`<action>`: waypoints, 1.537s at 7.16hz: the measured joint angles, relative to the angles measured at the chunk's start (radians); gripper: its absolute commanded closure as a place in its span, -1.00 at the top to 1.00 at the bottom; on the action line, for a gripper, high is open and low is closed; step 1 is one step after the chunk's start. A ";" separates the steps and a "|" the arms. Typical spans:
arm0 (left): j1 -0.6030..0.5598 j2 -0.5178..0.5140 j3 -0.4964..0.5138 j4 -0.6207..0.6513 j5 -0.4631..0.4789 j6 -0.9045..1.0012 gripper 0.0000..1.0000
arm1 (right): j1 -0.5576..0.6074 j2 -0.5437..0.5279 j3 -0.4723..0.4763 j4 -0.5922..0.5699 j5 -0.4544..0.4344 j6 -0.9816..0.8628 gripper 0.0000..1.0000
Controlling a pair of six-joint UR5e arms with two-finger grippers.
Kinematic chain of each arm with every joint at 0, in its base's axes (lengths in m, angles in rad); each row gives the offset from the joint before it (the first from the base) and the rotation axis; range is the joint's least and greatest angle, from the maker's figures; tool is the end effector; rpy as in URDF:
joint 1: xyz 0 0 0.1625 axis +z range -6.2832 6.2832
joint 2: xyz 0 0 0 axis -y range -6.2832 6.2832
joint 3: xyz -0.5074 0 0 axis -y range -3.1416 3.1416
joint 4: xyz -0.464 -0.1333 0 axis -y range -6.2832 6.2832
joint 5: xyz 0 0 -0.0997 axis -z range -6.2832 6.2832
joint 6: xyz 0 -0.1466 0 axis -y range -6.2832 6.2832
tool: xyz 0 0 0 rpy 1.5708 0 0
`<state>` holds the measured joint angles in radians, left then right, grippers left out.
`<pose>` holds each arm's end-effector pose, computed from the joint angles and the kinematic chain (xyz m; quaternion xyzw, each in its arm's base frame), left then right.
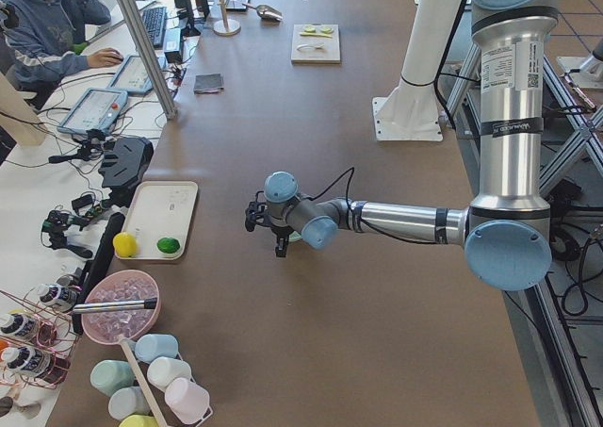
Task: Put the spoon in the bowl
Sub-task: 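Grasp the pale green bowl rim with left gripper while right reaches for spoon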
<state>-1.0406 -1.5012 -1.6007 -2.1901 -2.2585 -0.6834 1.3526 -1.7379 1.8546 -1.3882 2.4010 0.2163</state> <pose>0.2555 -0.5154 0.7273 0.0368 0.4188 0.0270 0.9069 -0.0839 -0.4944 0.6739 0.0473 -0.4188 -0.0610 0.9048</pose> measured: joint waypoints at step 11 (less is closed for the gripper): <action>0.115 -0.212 -0.178 0.136 0.028 -0.326 -1.00 | -0.168 0.055 0.023 0.006 -0.027 0.192 0.95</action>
<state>-0.9258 -1.7135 -1.7786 -2.0537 -2.2306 -1.0096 1.1842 -1.6831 1.8777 -1.3822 2.3739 0.4085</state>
